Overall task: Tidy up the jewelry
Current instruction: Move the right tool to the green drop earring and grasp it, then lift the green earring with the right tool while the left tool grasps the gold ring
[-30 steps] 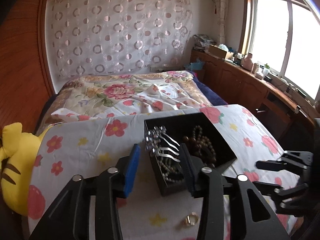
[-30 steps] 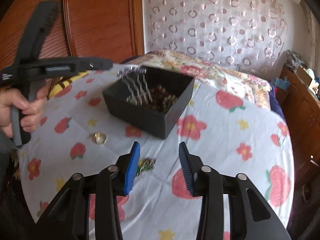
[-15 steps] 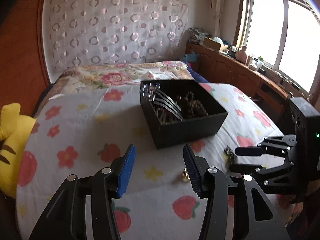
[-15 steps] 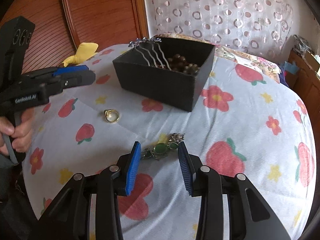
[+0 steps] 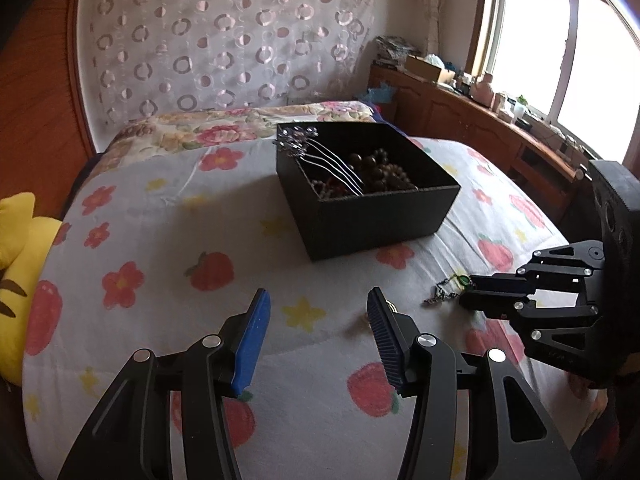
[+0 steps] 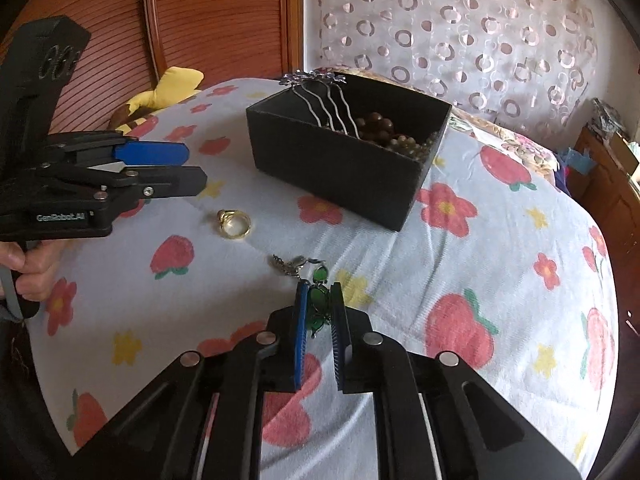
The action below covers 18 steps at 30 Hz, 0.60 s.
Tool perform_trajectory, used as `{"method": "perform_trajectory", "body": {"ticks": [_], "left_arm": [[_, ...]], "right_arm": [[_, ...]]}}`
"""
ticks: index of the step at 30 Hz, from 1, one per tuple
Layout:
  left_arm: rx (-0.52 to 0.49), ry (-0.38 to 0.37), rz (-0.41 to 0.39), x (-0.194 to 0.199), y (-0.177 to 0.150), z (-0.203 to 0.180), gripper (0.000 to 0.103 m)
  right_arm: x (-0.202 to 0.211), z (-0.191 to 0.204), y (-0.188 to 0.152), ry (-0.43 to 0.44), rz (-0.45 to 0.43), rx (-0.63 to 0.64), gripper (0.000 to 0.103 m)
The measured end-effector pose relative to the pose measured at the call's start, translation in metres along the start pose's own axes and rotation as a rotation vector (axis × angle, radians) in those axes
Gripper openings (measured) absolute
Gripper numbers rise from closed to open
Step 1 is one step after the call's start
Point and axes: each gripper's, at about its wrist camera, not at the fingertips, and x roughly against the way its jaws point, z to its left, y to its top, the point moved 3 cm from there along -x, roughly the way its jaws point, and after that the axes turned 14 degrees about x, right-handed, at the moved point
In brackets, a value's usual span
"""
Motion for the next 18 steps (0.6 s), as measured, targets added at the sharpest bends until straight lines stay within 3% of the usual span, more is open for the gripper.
{"method": "perform_trajectory", "body": {"ticks": [4,8,11,18], "left_arm": [[-0.019,-0.019,0.024,-0.003,-0.005,-0.007,0.048],[-0.035,-0.035,0.046,-0.006,-0.008,-0.014,0.032],[-0.045,-0.042,0.062,-0.01,-0.01,-0.018,0.028],[-0.053,-0.041,0.088,-0.021,-0.01,-0.024,0.028]], "right_arm": [[0.018,0.006,-0.007,-0.013,-0.043,-0.002,0.012],[0.038,0.011,-0.017,-0.008,-0.089,-0.031,0.012],[0.046,0.017,-0.027,-0.004,-0.106,-0.055,0.012],[0.053,0.022,-0.043,-0.003,-0.124,-0.083,0.012]]}}
